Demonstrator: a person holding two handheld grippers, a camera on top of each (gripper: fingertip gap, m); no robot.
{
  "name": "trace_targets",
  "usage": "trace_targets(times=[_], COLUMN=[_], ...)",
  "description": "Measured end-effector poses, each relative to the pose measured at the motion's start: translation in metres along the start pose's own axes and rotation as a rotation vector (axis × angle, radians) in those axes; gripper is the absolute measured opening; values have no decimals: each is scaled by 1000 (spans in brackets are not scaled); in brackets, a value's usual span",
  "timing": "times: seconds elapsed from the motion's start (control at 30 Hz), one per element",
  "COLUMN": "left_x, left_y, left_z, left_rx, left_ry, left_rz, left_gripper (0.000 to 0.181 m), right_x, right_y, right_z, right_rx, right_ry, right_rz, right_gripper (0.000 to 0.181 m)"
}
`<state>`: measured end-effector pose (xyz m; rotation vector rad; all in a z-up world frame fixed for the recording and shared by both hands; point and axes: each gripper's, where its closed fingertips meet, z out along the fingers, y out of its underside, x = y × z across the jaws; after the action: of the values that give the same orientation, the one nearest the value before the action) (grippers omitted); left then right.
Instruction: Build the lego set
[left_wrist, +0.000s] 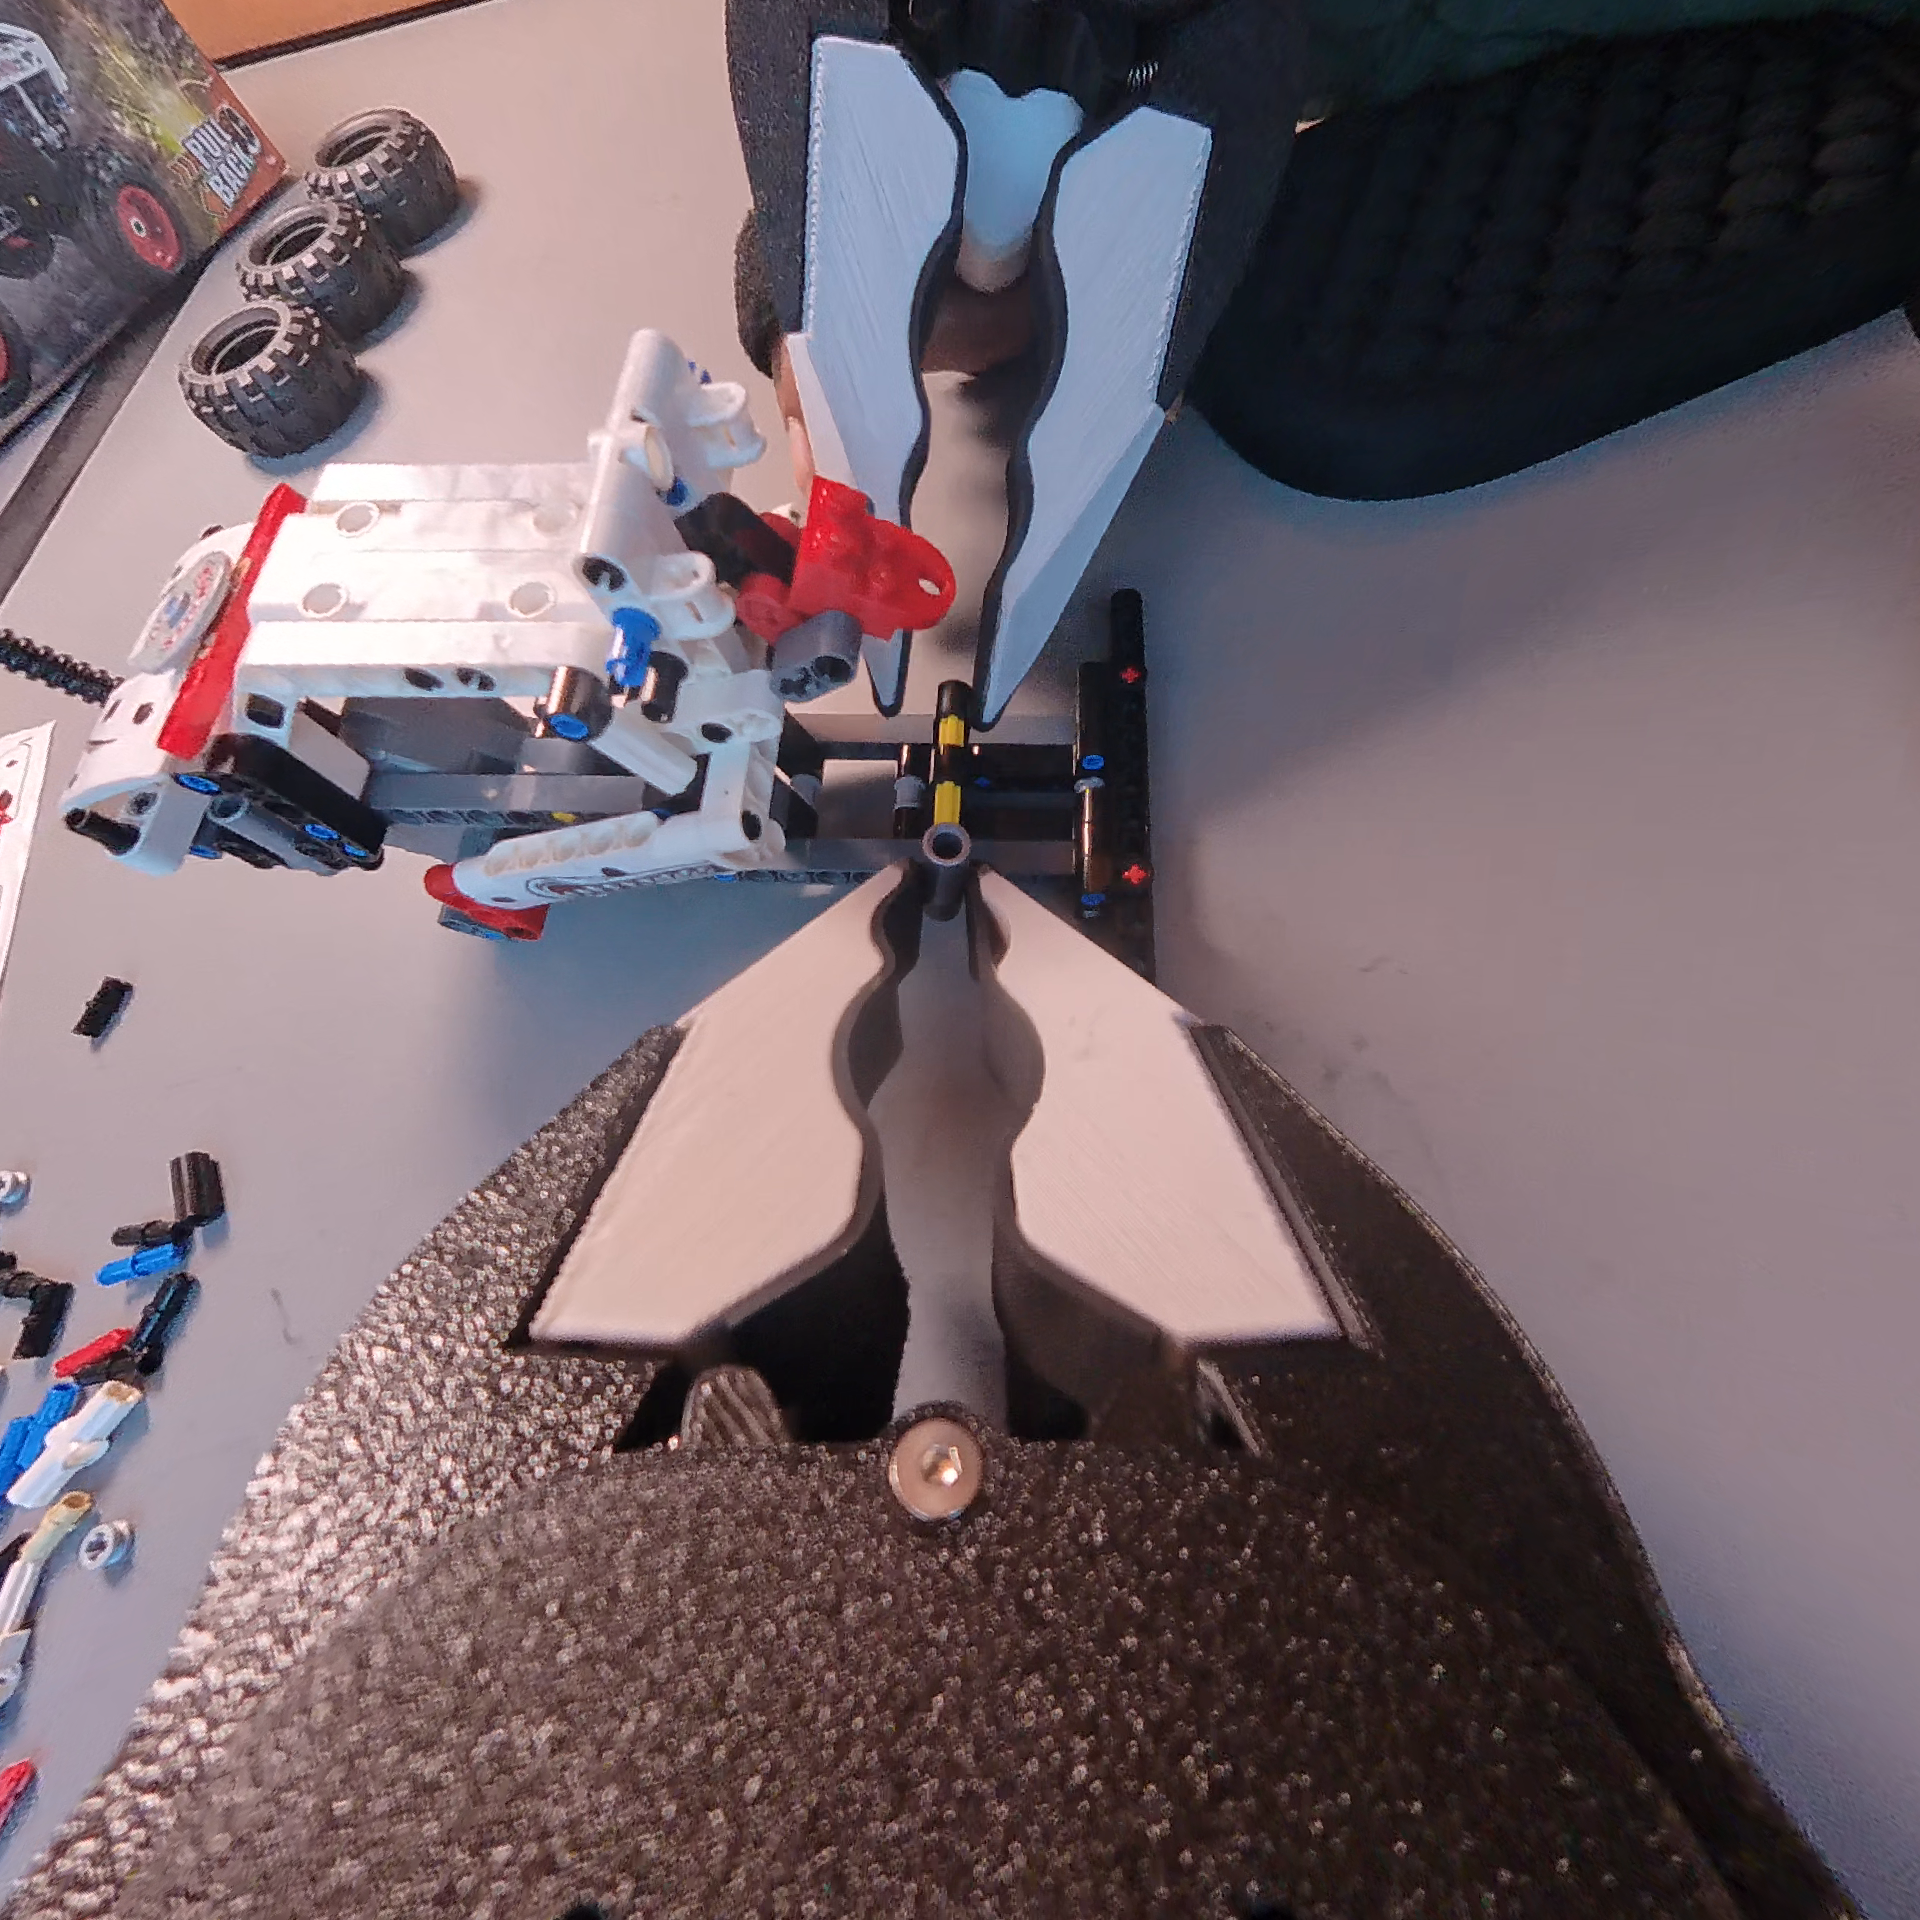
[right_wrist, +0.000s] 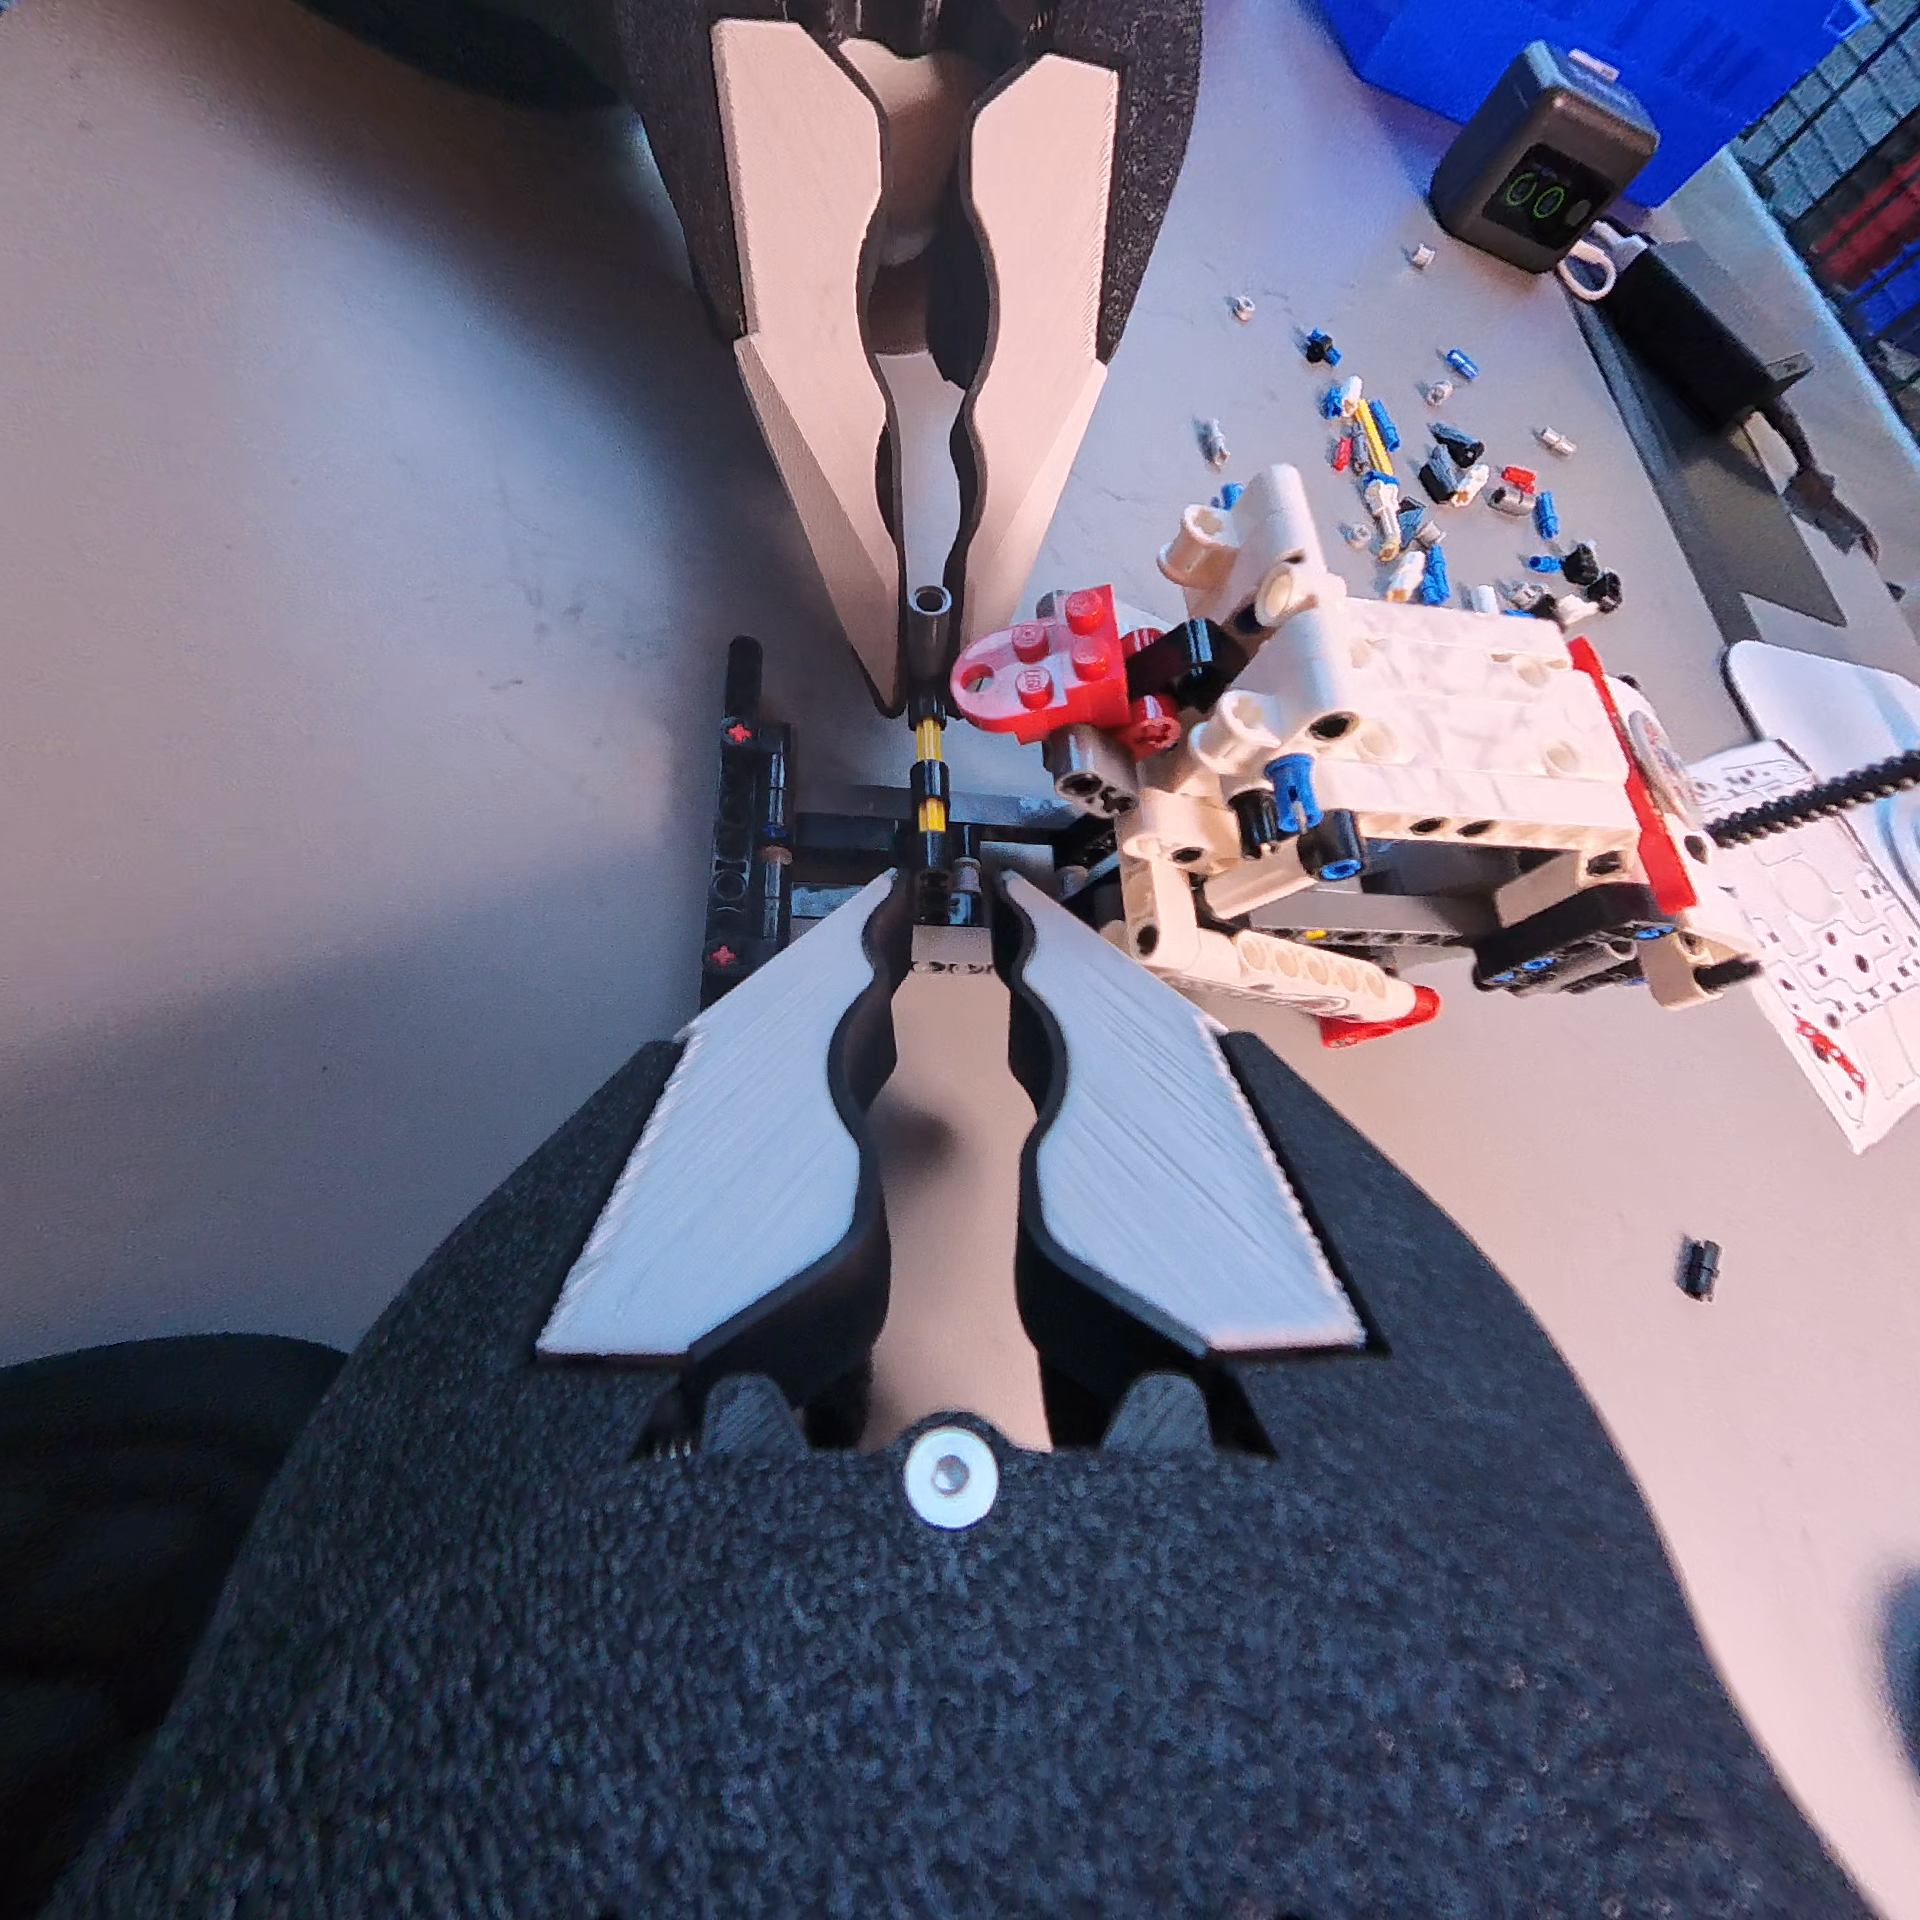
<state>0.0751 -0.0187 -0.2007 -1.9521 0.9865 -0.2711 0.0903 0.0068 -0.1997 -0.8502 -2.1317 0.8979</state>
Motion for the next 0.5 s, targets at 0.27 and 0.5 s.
trace_targets(times=[0.27, 0.5], left_x=[1, 1], left_y=[-2, -2], left_z=[2, 4], left_rx=[-22, -25], left_ry=[-8, -19], left_rz=[24, 3], left_gripper=[6, 4], right_x=[-4, -4], right_y=[1, 2], right_z=[1, 1], right_rx=[-6, -7], right_ry=[-27, -29], right_rz=[0, 7], right_gripper=[6, 6])
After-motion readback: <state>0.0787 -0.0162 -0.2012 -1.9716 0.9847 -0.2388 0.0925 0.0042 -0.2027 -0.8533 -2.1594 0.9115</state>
